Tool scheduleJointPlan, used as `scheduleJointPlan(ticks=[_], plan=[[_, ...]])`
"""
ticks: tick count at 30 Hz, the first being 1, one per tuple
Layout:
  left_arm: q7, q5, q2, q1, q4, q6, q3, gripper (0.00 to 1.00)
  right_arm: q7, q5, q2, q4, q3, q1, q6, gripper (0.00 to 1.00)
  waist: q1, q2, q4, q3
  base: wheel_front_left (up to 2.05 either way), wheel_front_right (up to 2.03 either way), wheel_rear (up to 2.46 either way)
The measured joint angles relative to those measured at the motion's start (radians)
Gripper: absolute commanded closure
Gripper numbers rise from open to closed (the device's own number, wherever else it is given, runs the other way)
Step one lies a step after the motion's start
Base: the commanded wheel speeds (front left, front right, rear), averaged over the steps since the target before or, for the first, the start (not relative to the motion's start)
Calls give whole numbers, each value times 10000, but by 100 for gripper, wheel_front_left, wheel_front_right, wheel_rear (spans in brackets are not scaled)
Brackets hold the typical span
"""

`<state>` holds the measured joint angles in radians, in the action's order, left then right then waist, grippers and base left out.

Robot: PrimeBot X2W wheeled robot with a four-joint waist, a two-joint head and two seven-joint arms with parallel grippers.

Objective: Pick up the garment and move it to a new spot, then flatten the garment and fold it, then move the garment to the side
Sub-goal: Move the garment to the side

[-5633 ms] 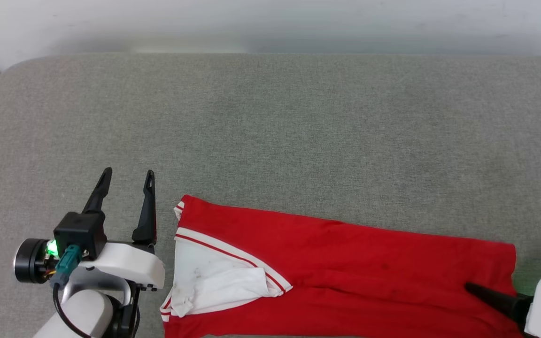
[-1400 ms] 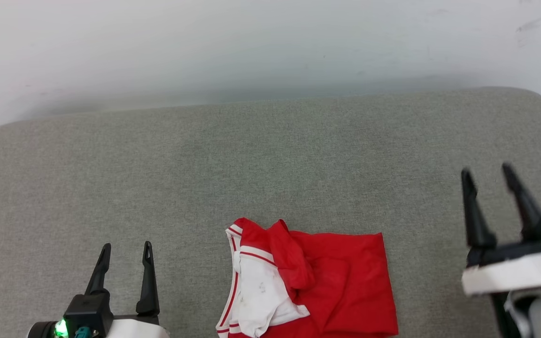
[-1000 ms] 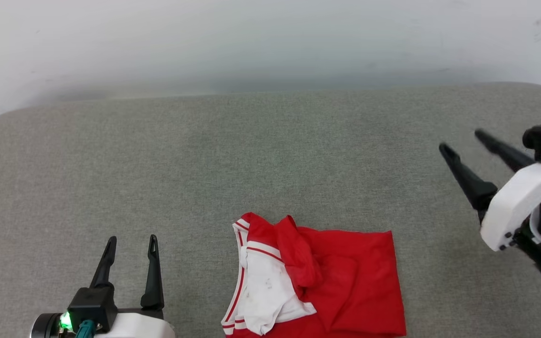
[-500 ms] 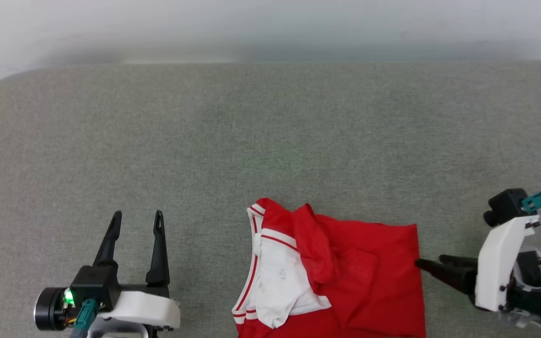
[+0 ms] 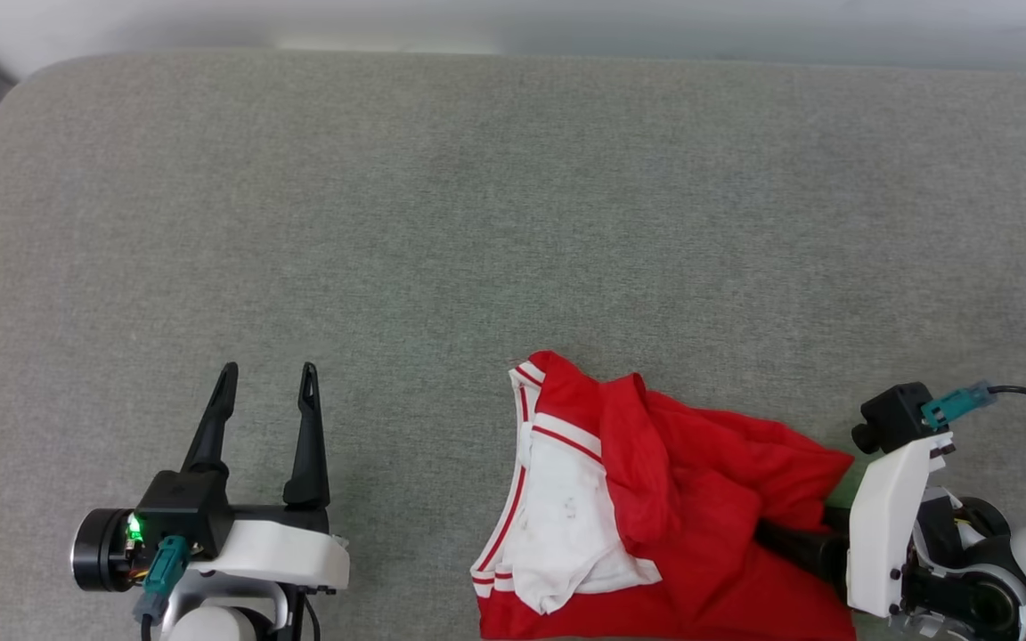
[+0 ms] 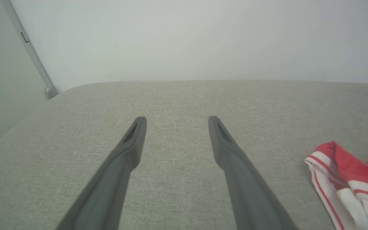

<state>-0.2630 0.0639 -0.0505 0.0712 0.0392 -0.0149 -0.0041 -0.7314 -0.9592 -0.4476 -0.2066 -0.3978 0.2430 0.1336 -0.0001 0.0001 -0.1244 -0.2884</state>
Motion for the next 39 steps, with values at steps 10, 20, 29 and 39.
scheduleJointPlan(ticks=[10,20,29,39], plan=[[0,21,2,-139,188,67,-17,0,1218,205,-729,221,-1505,783,-19,100,1,0,-9,523,0,0,0],[0,56,2,-884,-40,178,23,0,1097,483,-2447,2259,-2727,2465,-25,100,0,0,911,1299,0,0,0],[0,88,2,-981,-328,267,171,0,752,541,-3632,3390,-2823,3327,-25,100,0,0,2584,1175,0,0,0],[0,-268,-176,-369,-834,-33,560,0,1724,1212,-4276,1847,-1546,3412,-23,100,1,0,3800,-146,0,0,0]])
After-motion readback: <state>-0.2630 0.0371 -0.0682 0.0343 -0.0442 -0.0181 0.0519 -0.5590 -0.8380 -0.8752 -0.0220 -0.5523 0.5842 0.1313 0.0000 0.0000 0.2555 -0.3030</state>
